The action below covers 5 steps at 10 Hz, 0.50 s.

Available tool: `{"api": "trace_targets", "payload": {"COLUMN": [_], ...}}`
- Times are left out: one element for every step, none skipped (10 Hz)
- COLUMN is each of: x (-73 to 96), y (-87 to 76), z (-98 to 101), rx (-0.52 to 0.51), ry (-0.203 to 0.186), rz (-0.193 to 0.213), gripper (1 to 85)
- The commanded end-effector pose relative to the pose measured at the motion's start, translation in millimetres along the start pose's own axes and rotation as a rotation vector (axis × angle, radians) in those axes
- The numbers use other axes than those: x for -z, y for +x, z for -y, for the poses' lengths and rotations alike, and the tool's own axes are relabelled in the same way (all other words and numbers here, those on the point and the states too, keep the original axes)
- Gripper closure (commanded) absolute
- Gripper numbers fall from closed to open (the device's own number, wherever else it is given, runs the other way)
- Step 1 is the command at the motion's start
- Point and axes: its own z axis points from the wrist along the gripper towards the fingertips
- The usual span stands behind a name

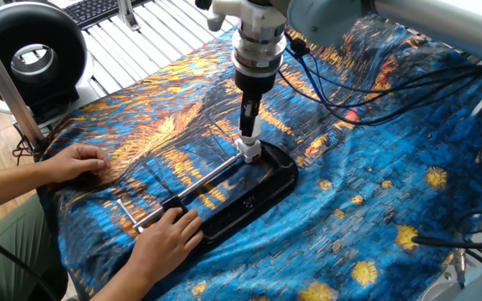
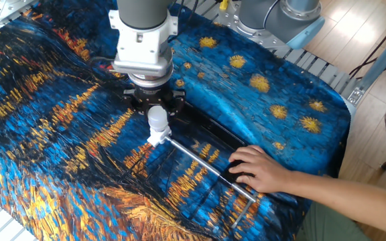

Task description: Take out the light bulb by rotating it

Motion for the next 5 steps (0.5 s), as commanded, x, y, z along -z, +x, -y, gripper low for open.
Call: {"api": "trace_targets", "payload": {"x": [-0.4,-0.3,0.0,0.3,1.0], "y": [0.0,-0.6,-2.6,-5.7,-8.3], "z": [9.3,13.3,17.4,19.4,21.2], "rx": [0.198,0.264,0.321,0.368,0.401], "ry": [0.030,0.046,0.063,0.074,0.088], "rz": [-0.003,-0.004,0.000,0.006,0.007], "gripper": [60.0,60.3,60.3,60.3,60.3]}}
